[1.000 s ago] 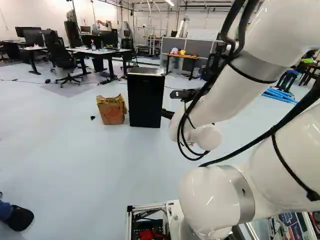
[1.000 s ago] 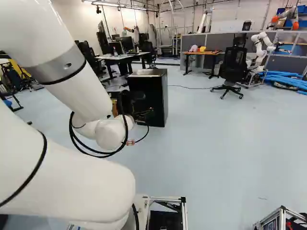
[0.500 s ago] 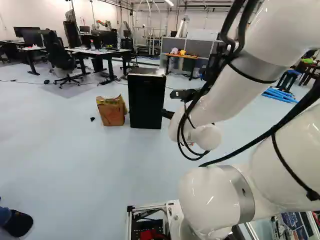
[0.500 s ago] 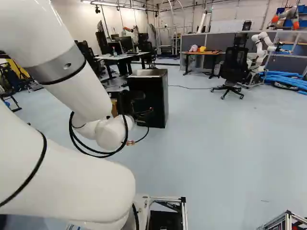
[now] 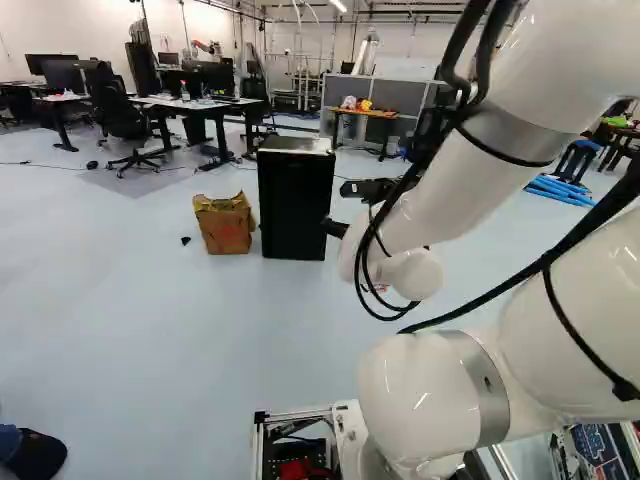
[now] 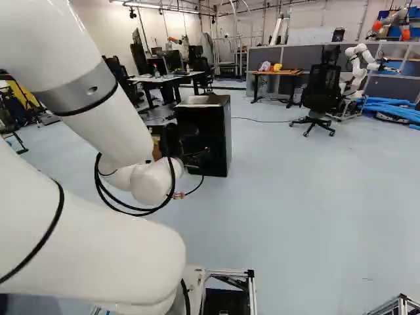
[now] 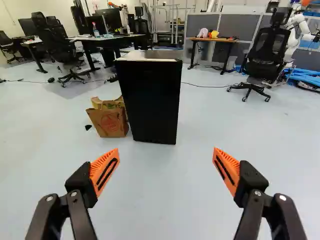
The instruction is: Grab a drink from the fridge
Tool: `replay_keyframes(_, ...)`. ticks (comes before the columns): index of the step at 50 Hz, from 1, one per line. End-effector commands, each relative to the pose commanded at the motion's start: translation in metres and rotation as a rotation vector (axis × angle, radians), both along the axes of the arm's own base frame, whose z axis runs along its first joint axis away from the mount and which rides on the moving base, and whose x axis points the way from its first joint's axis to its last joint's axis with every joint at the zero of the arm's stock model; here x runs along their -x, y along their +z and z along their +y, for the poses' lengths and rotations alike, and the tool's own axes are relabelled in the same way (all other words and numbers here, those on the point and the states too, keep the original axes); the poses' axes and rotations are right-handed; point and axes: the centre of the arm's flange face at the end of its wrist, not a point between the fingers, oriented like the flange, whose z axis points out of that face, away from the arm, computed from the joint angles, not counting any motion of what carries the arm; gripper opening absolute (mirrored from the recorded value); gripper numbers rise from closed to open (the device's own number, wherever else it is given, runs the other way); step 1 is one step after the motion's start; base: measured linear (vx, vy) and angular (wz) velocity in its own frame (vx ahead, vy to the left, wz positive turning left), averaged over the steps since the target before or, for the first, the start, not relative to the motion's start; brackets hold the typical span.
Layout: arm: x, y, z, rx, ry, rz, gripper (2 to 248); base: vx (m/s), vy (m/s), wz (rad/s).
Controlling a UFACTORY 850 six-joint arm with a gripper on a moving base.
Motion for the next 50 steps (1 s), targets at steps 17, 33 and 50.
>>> replay_keyframes(17, 0.0000, 0.0000, 0.0000, 0.000, 0.000, 0.000, 247, 0.064, 0.043, -0.010)
replay_keyframes(33, 0.0000, 0.0000, 0.0000, 0.000, 0.000, 0.000, 247, 0.075, 0.053, -0.013)
replay_keyframes(50, 0.0000, 0.0000, 0.0000, 0.000, 0.000, 0.000, 247, 0.076, 0.065, -0.015)
